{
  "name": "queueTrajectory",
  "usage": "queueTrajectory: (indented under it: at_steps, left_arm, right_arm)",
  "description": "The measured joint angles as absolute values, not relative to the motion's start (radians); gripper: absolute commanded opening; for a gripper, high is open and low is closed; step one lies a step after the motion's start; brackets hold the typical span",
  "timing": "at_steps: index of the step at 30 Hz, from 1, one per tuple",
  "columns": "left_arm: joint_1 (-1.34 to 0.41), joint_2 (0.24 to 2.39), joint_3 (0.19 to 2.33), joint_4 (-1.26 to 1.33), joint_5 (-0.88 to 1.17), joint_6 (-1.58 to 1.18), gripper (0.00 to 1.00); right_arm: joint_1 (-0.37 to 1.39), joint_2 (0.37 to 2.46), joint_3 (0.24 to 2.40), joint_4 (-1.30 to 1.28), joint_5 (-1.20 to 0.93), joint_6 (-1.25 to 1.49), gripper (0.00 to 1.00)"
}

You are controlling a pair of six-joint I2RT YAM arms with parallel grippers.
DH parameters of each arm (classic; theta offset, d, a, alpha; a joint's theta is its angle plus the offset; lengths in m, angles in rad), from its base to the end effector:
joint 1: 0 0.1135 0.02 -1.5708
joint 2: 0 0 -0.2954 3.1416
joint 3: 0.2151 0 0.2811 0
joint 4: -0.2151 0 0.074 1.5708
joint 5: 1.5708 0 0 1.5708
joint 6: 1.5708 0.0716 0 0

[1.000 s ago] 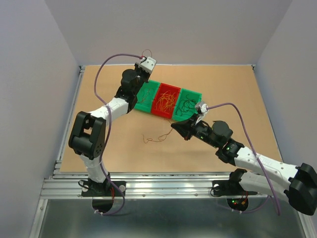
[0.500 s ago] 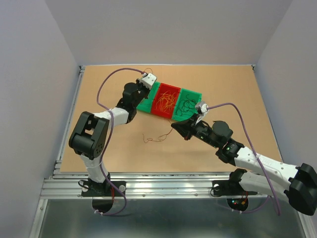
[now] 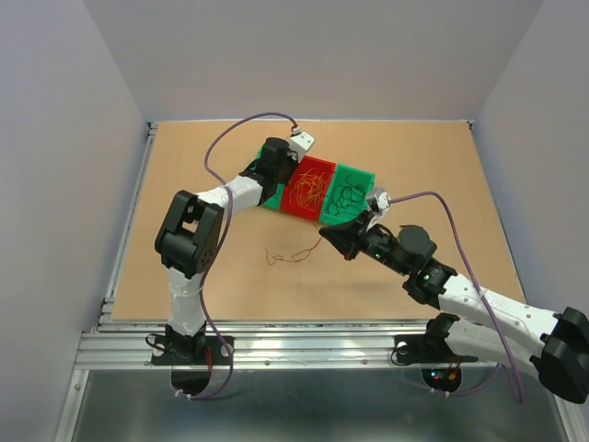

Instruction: Untangle the cables

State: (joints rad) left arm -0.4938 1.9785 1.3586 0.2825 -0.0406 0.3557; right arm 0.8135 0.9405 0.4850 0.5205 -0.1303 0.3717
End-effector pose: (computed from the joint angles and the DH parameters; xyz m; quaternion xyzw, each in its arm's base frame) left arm 0.4706 -0.2500 0.2258 0.3254 0.7480 -0.0234 0.5780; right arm 0.1743 0.1979 0.2946 -0.1958 0.6553 0.4436 0.5791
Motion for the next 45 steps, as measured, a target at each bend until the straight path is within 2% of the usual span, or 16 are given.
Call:
queueTrajectory:
  at_steps: [10, 13, 19, 20, 24, 26, 32, 36, 45]
  left_arm:
    - [-0.474, 1.979, 1.362, 0.042, -0.047, 0.334, 0.0]
    - [-0.441, 1.986, 1.378, -0.023, 0.009, 0.33, 0.0]
    - [-0.338, 2.138, 1.582, -0.178, 0.2, 0.319, 0.0]
    - [-0.327, 2.161, 1.604, -0.195, 0.221, 0.318, 0.02]
    - [-0.324, 2.177, 1.625, -0.22, 0.257, 0.325, 0.31]
    - [-0.328, 2.153, 1.567, -0.168, 0.26, 0.327, 0.36]
    - [-0.333, 1.941, 1.343, -0.073, 0.256, 0.323, 0.43]
    - [-0.332, 1.815, 1.267, 0.015, 0.242, 0.319, 0.47]
    - [-0.333, 1.753, 1.25, 0.097, 0.181, 0.32, 0.46]
  right_arm:
    - [0.813, 0.915, 0.485, 0.507, -0.13, 0.374, 0.01]
    - [0.813, 0.915, 0.485, 0.505, -0.13, 0.374, 0.01]
    - [0.813, 0.915, 0.485, 0.505, -0.13, 0.374, 0.0]
    - [0.813, 0.915, 0.485, 0.505, -0.13, 0.374, 0.01]
    - [0.813, 0.907, 0.485, 0.505, -0.13, 0.374, 0.01]
    - [0.813, 0.907, 0.485, 0.504, -0.13, 0.374, 0.01]
    - [0.813, 0.907, 0.485, 0.502, -0.13, 0.374, 0.0]
    - [0.813, 0.907, 0.485, 0.501, -0.13, 0.374, 0.01]
    - [0.813, 0.907, 0.485, 0.501, -0.13, 0.374, 0.01]
